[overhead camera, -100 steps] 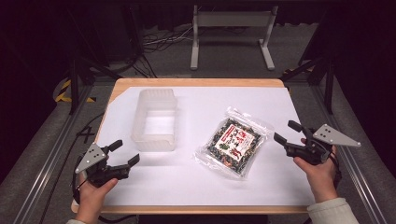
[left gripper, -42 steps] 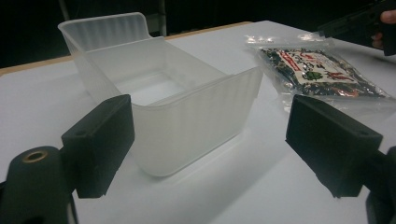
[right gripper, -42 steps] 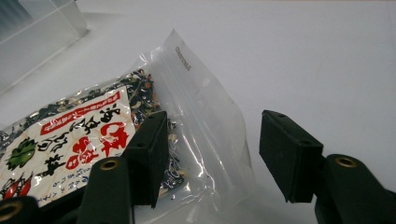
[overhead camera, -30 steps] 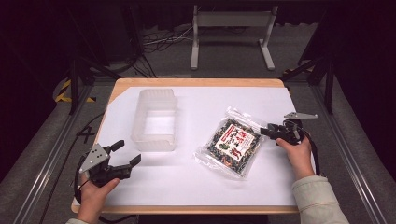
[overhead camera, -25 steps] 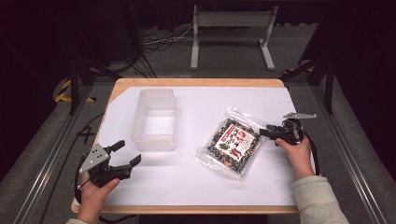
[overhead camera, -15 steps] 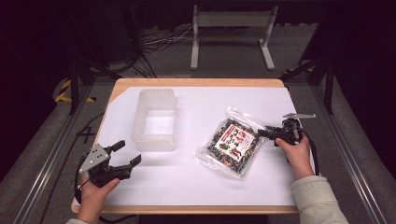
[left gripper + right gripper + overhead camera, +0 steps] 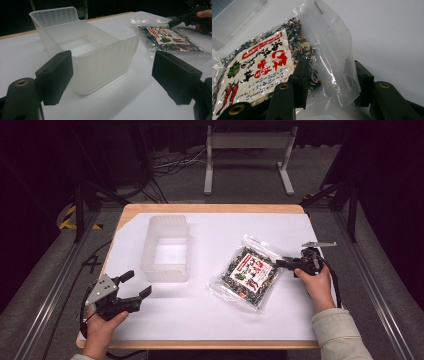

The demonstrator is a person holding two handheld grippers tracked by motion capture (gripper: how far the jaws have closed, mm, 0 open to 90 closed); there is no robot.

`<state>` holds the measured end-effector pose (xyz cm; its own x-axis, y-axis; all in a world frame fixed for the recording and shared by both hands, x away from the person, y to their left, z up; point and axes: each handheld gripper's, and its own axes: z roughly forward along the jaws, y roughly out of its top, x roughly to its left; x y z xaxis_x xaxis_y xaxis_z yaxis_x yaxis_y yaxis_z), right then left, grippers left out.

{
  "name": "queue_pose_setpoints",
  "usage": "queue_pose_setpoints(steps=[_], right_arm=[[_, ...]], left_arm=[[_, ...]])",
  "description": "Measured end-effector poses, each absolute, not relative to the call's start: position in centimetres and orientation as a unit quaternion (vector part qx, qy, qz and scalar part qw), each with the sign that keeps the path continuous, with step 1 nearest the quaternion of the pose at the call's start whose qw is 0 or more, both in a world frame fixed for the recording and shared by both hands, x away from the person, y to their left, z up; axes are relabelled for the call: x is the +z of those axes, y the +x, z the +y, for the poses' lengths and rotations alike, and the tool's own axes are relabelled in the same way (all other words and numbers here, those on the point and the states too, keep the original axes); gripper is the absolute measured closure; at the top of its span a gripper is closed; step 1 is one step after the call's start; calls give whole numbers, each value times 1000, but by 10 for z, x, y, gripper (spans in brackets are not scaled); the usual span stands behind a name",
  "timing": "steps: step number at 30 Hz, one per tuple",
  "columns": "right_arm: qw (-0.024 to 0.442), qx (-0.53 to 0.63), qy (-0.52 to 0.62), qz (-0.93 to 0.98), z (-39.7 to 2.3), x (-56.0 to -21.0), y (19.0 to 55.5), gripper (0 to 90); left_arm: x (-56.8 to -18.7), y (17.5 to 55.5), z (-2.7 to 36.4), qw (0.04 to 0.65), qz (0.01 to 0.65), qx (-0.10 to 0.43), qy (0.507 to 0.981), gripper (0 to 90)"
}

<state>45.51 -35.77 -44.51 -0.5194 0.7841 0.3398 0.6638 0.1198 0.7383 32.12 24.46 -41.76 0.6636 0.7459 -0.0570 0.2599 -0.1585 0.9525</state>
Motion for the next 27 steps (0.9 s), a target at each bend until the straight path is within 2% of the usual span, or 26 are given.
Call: queue_pose_setpoints(steps=[2,3,9,13,18,27], right_arm=[[67,451,484,746,-358,-444,455,607],[73,448,486,747,-358,-443,454,684],[85,438,484,753,-356,-441,453,737],[90,437,480,755,-356,-441,452,771],[96,434,474,760,-355,-439,451,812],[110,432,463,766,-353,-436,450,875]], left_arm=[[-418,321,245,548,347,224,727,177],[-417,322,245,547,345,225,728,175],[-418,322,245,549,349,226,725,163],[-418,320,243,550,332,249,725,195],[-418,320,241,548,329,243,730,204],[-417,323,249,557,373,222,708,197]])
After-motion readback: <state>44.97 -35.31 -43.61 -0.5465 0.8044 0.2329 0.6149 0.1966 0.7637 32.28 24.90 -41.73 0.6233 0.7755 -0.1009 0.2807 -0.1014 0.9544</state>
